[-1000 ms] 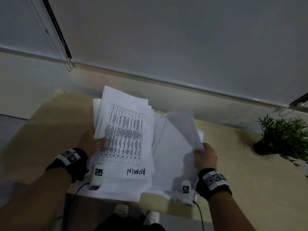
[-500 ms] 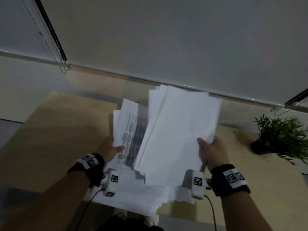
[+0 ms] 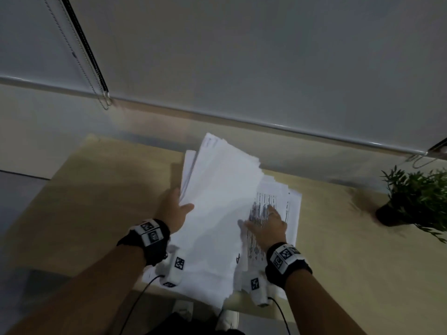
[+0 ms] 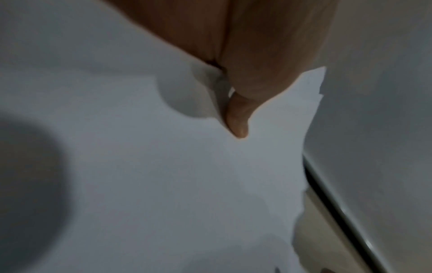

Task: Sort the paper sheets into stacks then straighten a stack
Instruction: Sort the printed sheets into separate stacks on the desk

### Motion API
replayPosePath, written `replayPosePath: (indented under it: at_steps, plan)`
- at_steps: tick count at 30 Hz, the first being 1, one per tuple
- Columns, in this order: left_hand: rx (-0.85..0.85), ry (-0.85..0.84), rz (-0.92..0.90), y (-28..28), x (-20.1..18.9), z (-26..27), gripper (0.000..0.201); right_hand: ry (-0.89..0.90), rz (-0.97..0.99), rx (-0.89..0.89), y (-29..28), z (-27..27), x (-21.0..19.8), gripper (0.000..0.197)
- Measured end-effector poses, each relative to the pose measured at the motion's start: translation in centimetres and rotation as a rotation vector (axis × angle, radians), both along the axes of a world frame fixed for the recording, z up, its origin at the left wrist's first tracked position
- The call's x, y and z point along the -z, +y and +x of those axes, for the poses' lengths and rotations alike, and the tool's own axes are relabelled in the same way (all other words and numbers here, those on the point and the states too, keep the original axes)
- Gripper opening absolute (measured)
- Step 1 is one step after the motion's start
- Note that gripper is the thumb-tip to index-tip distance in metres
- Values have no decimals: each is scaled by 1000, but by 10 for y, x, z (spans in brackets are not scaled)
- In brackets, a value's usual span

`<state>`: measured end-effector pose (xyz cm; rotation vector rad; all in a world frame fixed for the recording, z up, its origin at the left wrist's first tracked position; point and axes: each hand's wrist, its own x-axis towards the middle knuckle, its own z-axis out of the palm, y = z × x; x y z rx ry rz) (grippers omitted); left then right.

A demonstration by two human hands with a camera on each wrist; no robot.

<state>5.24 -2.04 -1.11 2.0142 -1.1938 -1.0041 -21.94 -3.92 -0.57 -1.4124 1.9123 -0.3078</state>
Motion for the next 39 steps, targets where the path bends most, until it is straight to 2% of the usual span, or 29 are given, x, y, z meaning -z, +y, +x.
replayPosePath:
  at_steps: [2,3,4,5,6,7,9,11,13,16,18,20,23,26,27,29,31,33,34,39]
  plan:
    - [-2,147,-113,4,-22,10,45,-317,-45,100,-9,1,-22,118]
    - [12,246,-152,6,-36,11,35,-500,-62,155,-13,3,-35,111]
    - [40,335,-184,7,-52,10,32,-653,-77,189,-18,7,-51,94]
    - [63,409,-219,5,-68,9,33,-743,-109,192,-22,9,-67,69]
    - [83,435,-262,4,-83,8,33,-777,-171,167,-25,12,-86,44]
    - [92,422,-314,1,-94,8,32,-795,-249,147,-27,13,-102,27]
    - [102,340,-436,-4,-118,5,31,-844,-444,146,-29,14,-132,14]
    - [84,295,-549,-8,-131,2,34,-870,-609,127,-27,11,-150,14]
    - [78,300,-597,-9,-132,-1,45,-831,-670,120,-21,13,-150,19]
    - [88,293,-551,-5,-117,-8,68,-777,-630,137,-11,16,-133,31]
    - [71,308,-512,-2,-107,-14,73,-810,-581,171,-11,17,-122,42]
    - [38,301,-512,-3,-104,-21,62,-838,-529,222,-13,19,-117,44]
    - [-3,248,-567,-7,-109,-27,40,-908,-552,240,-17,18,-118,31]
    - [-95,254,-501,-7,-96,-25,27,-953,-544,203,-16,13,-113,28]
    - [-101,265,-437,-6,-89,-26,25,-926,-491,196,-14,13,-106,31]
    - [-97,251,-318,-2,-71,-27,17,-736,-338,173,-11,12,-79,45]
    - [-173,216,-305,-1,-65,-26,12,-395,-160,155,-10,8,-44,72]
    - [-257,175,-347,-3,-69,-17,20,-15,32,209,-7,-1,-13,101]
    - [-281,156,-360,-3,-71,-9,24,114,102,233,-3,-3,-2,109]
    - [-291,139,-326,6,-67,34,31,346,126,215,13,3,30,131]
